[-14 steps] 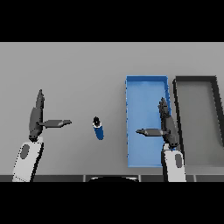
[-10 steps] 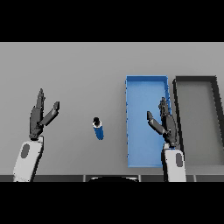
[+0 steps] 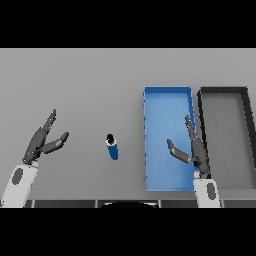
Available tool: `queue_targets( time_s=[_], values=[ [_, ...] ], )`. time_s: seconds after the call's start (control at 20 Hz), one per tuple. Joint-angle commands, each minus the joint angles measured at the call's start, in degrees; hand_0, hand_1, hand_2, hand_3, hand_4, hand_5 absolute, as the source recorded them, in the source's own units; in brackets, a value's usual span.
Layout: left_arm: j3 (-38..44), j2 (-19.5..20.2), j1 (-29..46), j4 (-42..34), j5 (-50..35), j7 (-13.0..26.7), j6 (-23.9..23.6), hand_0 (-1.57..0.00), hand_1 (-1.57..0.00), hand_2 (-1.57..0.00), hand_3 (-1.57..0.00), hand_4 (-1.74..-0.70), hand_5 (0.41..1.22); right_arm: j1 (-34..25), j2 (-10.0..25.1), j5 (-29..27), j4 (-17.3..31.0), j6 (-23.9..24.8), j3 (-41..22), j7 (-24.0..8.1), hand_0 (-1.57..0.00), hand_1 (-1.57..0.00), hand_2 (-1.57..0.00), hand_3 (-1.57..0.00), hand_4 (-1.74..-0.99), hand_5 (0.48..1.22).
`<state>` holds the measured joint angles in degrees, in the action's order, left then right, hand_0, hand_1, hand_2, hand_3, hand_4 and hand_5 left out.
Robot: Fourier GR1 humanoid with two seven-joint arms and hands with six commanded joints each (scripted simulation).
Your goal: Pick up the blue pipe and place it into the blue bin.
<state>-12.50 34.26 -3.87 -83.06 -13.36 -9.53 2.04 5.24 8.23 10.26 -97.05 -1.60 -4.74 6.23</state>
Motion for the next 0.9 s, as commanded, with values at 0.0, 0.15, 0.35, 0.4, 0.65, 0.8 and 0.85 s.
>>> queue_targets(
  time_s=[0.0, 0.15, 0.35, 0.4, 0.65, 0.8, 0.85],
  values=[
    [0.0, 0.7, 0.3, -0.5, -0.6, -0.9, 1.5, 0.0, 0.0, 0.0, 0.0, -0.97, 0.594, -0.6, 0.3, -0.2, 0.4, -0.2, 0.2, -1.0, 0.0, 0.0, 0.0, 0.0, -1.197, 0.621],
    [-2.6, 3.2, 2.1, -4.1, -0.4, -0.4, 5.8, 0.0, 0.0, 0.0, 0.0, -1.01, 0.561, -0.5, 0.7, -0.3, 0.9, -0.8, 0.2, -0.5, 0.0, 0.0, 0.0, 0.0, -1.18, 0.617],
    [-7.9, 2.1, 3.6, -8.2, 0.8, 2.2, 9.3, 0.0, 0.0, 0.0, 0.0, -1.1, 0.51, -0.4, 0.8, -0.2, 1.4, -0.6, 0.4, 0.1, 0.0, 0.0, 0.0, 0.0, -1.173, 0.616],
    [-9.2, 1.8, 4.2, -9.5, 1.3, 3.1, 9.6, 0.0, 0.0, 0.0, 0.0, -1.11, 0.497, 0.3, 1.3, 0.2, 0.9, -0.6, 0.4, 0.5, 0.0, 0.0, 0.0, 0.0, -1.164, 0.617],
    [-14.3, -2.1, 2.7, -10.0, 5.6, 5.8, 9.4, 0.0, 0.0, 0.0, 0.0, -1.14, 0.45, -0.9, 0.4, -0.8, 0.7, -0.7, 0.4, -1.2, 0.0, 0.0, 0.0, 0.0, -1.197, 0.615],
    [-15.8, -5.6, 0.8, -7.2, 6.5, 6.0, 9.3, 0.0, 0.0, 0.0, 0.0, -1.15, 0.452, -0.7, 0.0, -0.5, 0.9, -0.5, 0.3, -1.2, 0.0, 0.0, 0.0, 0.0, -1.218, 0.627],
    [-16.0, -6.3, 0.4, -6.9, 6.7, 5.5, 9.3, 0.0, 0.0, 0.0, 0.0, -1.15, 0.456, -0.7, 0.1, -0.6, 0.6, -0.7, 0.2, -1.5, 0.0, 0.0, 0.0, 0.0, -1.217, 0.626]
  ],
)
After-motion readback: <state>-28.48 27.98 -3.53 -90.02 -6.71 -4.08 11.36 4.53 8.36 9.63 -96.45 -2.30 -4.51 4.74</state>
